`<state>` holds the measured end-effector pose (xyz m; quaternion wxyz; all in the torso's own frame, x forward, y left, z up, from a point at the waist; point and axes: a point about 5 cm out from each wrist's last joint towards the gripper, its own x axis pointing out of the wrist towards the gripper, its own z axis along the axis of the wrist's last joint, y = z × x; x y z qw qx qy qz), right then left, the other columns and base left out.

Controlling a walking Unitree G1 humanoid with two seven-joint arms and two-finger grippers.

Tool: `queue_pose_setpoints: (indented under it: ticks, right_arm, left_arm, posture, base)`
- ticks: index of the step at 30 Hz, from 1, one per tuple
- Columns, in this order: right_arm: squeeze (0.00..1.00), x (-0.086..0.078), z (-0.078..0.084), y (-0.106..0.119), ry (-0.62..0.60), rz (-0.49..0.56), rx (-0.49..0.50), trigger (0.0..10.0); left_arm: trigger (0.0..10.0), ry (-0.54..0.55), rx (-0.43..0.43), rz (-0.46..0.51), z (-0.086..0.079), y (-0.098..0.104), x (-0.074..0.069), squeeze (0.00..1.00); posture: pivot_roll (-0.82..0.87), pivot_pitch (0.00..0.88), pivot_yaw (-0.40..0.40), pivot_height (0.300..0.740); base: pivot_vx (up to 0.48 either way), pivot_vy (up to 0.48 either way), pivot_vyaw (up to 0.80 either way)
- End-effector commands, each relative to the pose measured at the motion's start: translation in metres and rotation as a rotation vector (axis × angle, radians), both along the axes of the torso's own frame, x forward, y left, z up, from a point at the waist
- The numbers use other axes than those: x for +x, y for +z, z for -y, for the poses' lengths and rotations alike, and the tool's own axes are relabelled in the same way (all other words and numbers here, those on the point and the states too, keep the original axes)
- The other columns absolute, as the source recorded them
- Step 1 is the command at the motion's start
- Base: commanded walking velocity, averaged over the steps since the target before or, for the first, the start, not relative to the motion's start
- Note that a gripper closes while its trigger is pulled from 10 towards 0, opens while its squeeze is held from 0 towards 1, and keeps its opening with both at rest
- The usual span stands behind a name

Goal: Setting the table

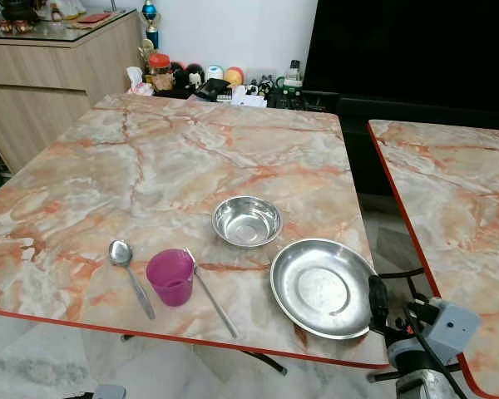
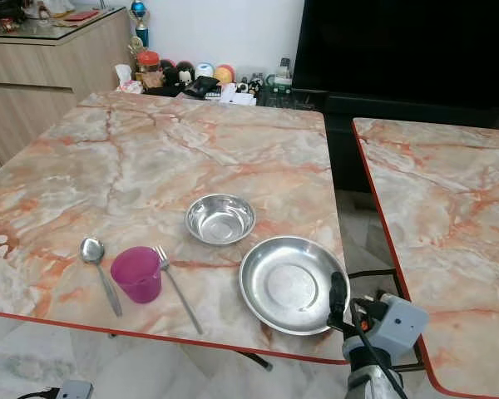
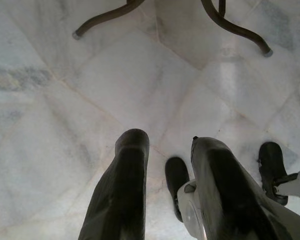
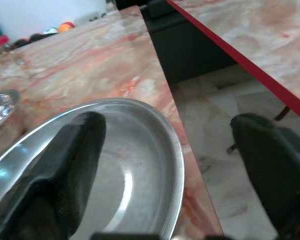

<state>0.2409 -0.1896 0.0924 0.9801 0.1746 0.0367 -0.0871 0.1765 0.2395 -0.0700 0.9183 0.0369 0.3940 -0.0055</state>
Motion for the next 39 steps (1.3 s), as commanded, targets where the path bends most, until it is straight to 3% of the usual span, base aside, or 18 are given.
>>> queue_pose_setpoints:
  ticks: [1, 3, 4, 5, 8, 9, 10, 11, 39]
  right_arm:
    - [0.0, 0.001, 0.0, -0.005, 0.0, -0.042, 0.029, 10.0]
    - [0.0, 0.004, -0.001, -0.003, 0.017, -0.04, 0.028, 10.0]
    - [0.0, 0.005, -0.001, -0.004, 0.02, -0.05, 0.024, 8.1]
    - [0.0, 0.006, 0.0, -0.007, 0.017, -0.083, 0.021, 0.0]
    - [0.0, 0.007, -0.001, -0.01, 0.024, -0.104, 0.035, 0.0]
    - [0.0, 0.008, -0.002, -0.012, 0.036, -0.108, 0.056, 2.0]
    - [0.0, 0.008, -0.003, -0.012, 0.044, -0.109, 0.07, 2.0]
    - [0.0, 0.009, -0.004, -0.013, 0.047, -0.115, 0.068, 10.0]
    - [0.0, 0.016, -0.012, -0.024, 0.086, -0.161, 0.14, 10.0]
  left_arm:
    - [10.0, -0.027, 0.002, -0.027, 0.003, -0.004, -0.006, 0.0]
    - [10.0, -0.031, 0.003, -0.028, 0.004, -0.004, -0.006, 0.0]
    - [10.0, -0.031, 0.003, -0.028, 0.003, -0.004, -0.006, 0.0]
    - [10.0, -0.029, 0.004, -0.029, 0.003, -0.004, -0.007, 0.0]
    - [10.0, -0.029, 0.006, -0.031, 0.003, -0.004, -0.007, 0.0]
    - [10.0, -0.029, 0.006, -0.031, 0.003, -0.004, -0.008, 0.0]
    - [10.0, -0.029, 0.007, -0.032, 0.002, -0.004, -0.008, 0.0]
    - [10.0, -0.029, 0.007, -0.032, 0.002, -0.004, -0.008, 0.0]
    - [10.0, -0.041, 0.011, -0.031, 0.0, -0.003, -0.006, 0.0]
  posture:
    - [-0.01, 0.097, -0.038, 0.74]
    - [-0.01, 0.097, -0.04, 0.74]
    - [-0.01, 0.098, -0.039, 0.74]
    - [-0.01, 0.098, -0.039, 0.74]
    - [-0.01, 0.096, -0.039, 0.74]
    - [-0.01, 0.096, -0.039, 0.74]
    - [-0.01, 0.096, -0.039, 0.74]
    - [0.0, 0.093, -0.036, 0.74]
    - [0.0, 0.078, -0.027, 0.74]
  base:
    - [0.0, 0.0, 0.0]
    - [0.0, 0.0, 0.0]
    - [0.0, 0.0, 0.0]
    - [0.0, 0.0, 0.0]
    - [0.0, 0.0, 0.0]
    - [0.0, 0.0, 0.0]
    - [0.0, 0.0, 0.0]
    - [0.0, 0.0, 0.0]
    - [0.0, 0.0, 0.0]
